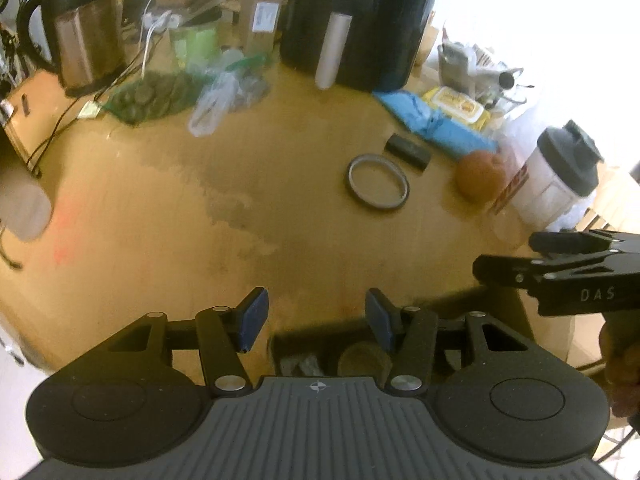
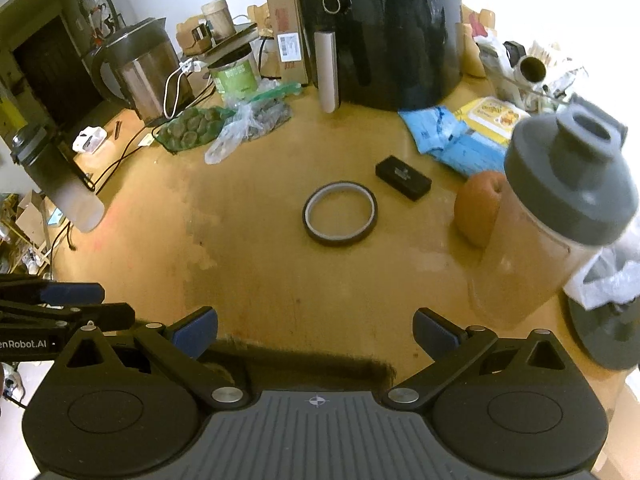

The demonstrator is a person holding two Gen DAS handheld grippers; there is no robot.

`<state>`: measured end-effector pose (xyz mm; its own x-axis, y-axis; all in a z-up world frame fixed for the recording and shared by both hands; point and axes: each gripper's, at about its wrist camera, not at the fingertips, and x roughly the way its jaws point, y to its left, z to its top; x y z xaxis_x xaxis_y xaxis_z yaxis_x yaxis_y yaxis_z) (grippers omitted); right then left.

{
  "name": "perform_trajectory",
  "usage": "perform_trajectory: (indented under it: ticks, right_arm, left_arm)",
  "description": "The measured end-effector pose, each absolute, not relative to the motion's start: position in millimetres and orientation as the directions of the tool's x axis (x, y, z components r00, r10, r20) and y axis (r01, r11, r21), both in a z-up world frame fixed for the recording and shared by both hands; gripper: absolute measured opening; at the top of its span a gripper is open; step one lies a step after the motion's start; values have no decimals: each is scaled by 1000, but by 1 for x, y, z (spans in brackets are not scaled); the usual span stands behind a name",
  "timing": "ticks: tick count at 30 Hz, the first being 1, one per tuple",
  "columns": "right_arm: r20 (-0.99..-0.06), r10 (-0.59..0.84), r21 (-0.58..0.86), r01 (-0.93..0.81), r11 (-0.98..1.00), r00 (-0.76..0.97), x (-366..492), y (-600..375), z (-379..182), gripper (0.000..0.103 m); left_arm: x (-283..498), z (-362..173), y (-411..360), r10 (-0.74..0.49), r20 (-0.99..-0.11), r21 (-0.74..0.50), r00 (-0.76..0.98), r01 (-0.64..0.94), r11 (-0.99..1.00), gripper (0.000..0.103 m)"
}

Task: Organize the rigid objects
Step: 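Lift both open grippers out of the box toward the tape ring, then lower the left gripper onto the black-rimmed tape ring and close it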

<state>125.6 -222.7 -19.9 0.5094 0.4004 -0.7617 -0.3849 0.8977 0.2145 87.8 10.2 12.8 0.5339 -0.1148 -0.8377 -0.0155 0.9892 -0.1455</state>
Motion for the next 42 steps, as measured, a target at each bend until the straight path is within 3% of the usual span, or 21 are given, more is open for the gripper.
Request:
perform_trajectory:
  ticks: [12,39,42]
  right_arm:
    - [-742,390,196,-379,904,546,155,-213,2,103]
    - [-778,330,258,-208,944,534,155,-255,-28,103]
    - [-784,317,256,-188,948,533,156,-260,-30,103]
  left_arm:
    - [134,37,13,-126,-793,-133,597,32,991,53]
    - [195,-18,-19,-169,-849,-34,501,267,963,53]
    - [203,-25,-23,-181,-855,-38,485,291,956,58]
